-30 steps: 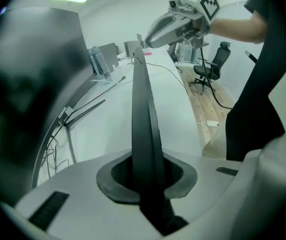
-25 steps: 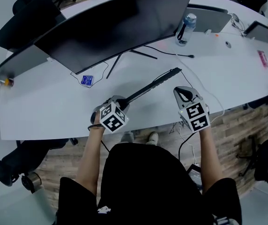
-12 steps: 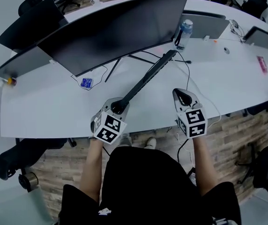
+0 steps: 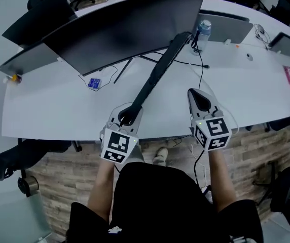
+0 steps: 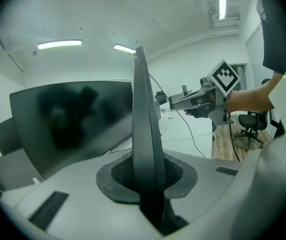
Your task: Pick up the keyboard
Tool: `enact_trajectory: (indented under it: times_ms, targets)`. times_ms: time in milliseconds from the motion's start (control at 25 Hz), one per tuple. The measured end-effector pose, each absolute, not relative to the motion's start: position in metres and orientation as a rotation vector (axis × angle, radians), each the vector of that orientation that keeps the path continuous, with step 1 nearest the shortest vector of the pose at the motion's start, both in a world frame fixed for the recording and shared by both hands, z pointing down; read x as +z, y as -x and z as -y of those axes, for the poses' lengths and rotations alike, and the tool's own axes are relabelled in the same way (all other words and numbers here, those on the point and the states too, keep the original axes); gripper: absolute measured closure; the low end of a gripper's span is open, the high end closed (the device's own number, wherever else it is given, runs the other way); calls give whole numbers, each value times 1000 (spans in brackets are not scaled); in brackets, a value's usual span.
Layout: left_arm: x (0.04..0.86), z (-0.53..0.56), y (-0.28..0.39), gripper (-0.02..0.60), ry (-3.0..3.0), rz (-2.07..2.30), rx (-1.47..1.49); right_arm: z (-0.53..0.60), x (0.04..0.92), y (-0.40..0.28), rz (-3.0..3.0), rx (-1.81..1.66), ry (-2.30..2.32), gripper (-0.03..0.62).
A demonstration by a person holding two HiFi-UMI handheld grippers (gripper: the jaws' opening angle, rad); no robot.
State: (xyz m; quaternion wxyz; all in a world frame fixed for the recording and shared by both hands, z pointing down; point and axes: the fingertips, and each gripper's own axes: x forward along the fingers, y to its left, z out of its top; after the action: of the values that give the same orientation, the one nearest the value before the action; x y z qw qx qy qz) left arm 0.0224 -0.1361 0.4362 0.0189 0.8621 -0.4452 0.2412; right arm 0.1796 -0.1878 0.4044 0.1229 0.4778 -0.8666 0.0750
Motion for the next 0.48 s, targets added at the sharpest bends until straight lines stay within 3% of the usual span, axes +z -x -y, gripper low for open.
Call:
enact_trajectory:
  times_ms: [480]
  targets:
    - [381, 135, -3, 505, -2626, 1590, 422, 188, 391, -162, 2684, 278, -1325, 589]
